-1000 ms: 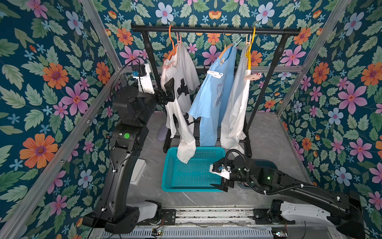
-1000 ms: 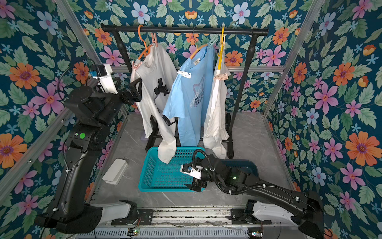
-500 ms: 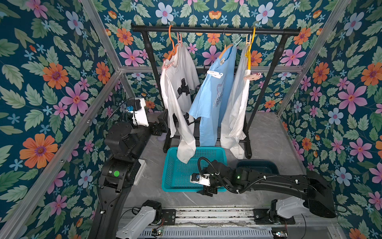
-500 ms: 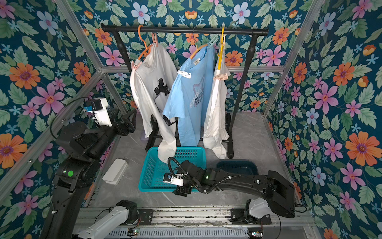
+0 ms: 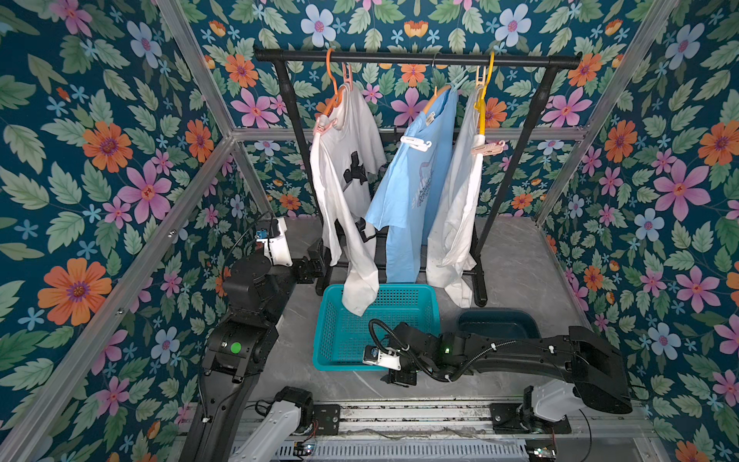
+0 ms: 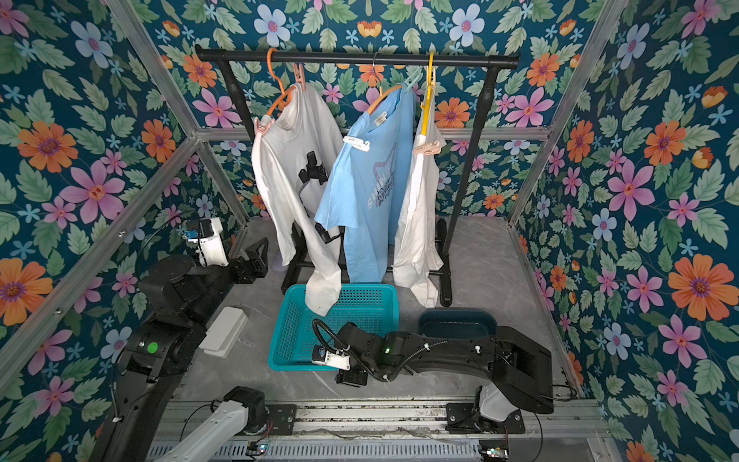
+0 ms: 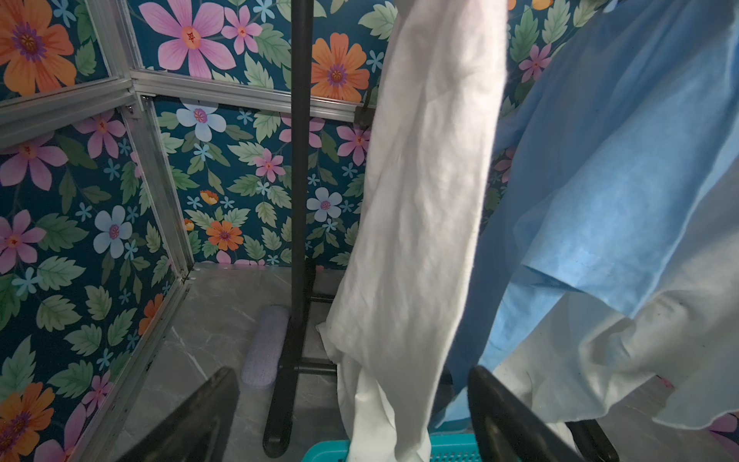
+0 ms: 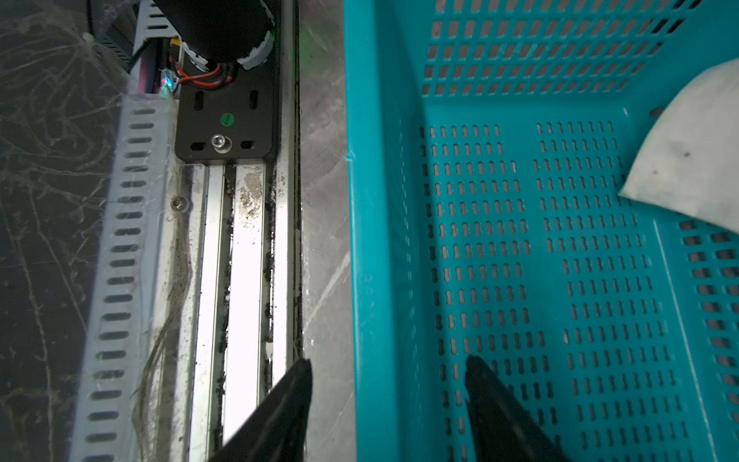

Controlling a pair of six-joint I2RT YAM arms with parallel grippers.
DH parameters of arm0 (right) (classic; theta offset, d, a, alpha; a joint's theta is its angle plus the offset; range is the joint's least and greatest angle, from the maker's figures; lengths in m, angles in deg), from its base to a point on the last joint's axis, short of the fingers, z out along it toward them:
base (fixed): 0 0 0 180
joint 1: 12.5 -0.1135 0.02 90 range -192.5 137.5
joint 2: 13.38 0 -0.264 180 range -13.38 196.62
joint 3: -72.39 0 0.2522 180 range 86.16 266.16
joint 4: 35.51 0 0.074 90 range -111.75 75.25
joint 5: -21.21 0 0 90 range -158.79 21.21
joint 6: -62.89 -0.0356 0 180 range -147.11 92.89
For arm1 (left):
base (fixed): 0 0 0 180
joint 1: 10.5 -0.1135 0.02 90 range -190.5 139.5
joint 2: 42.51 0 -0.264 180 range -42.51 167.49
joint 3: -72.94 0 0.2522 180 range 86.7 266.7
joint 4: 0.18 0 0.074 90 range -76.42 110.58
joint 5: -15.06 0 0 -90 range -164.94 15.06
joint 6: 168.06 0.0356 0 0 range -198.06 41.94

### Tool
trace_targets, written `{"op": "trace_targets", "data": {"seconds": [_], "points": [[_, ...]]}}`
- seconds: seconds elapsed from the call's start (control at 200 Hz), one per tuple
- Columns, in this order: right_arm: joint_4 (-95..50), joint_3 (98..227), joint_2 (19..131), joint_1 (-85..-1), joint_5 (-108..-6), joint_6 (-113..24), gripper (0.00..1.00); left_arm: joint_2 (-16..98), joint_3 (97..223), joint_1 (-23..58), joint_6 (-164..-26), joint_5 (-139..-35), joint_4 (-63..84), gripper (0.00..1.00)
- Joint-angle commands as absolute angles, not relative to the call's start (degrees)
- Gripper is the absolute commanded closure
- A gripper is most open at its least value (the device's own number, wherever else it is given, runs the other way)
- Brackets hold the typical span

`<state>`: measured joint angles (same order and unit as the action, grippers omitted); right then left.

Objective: Use clothespins to secure the t-shirt on both sides of the hanger
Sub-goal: Adjust the basket at the center of the board.

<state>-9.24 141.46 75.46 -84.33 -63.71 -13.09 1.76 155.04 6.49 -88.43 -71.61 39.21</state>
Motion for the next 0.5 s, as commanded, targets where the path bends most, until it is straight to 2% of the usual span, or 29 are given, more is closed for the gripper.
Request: {"op": "trace_targets", "data": {"seconds": [0.0,0.06,0.17,0.25,0.345,0.39,0.495], "points": [[-8.82,142.03,76.09,-84.69,-66.79,-13.78,0.42,0.88,154.48,6.48,-89.14,-69.33,37.97,0.08],[-7.3,142.85,75.97,-85.28,-67.12,-13.27,0.48,0.65,154.38,6.48,-89.03,-69.32,37.92,0.08],[-1.22,145.98,74.7,-85.92,-67.46,-12.78,0.77,0.68,154.46,6.54,-88.88,-69.34,38.1,0.08],[2.51,147.57,72.52,-85.95,-67.23,-13.19,0.89,0.66,154.42,6.48,-88.62,-68.93,37.9,0.08],[5.95,149.18,68.47,-85.91,-65.89,-13.75,0.93,0.6,154.72,6.47,-88.05,-68.21,37.75,0.08],[7.18,149.73,66.47,-85.95,-65.24,-13.83,1.0,0.49,154.73,6.47,-87.57,-67.37,37.59,0.08],[9.45,150.74,61.86,-85.93,-64.19,-13.37,1.0,0.34,154.63,6.47,-86.35,-65.69,37.09,0.07]]}}
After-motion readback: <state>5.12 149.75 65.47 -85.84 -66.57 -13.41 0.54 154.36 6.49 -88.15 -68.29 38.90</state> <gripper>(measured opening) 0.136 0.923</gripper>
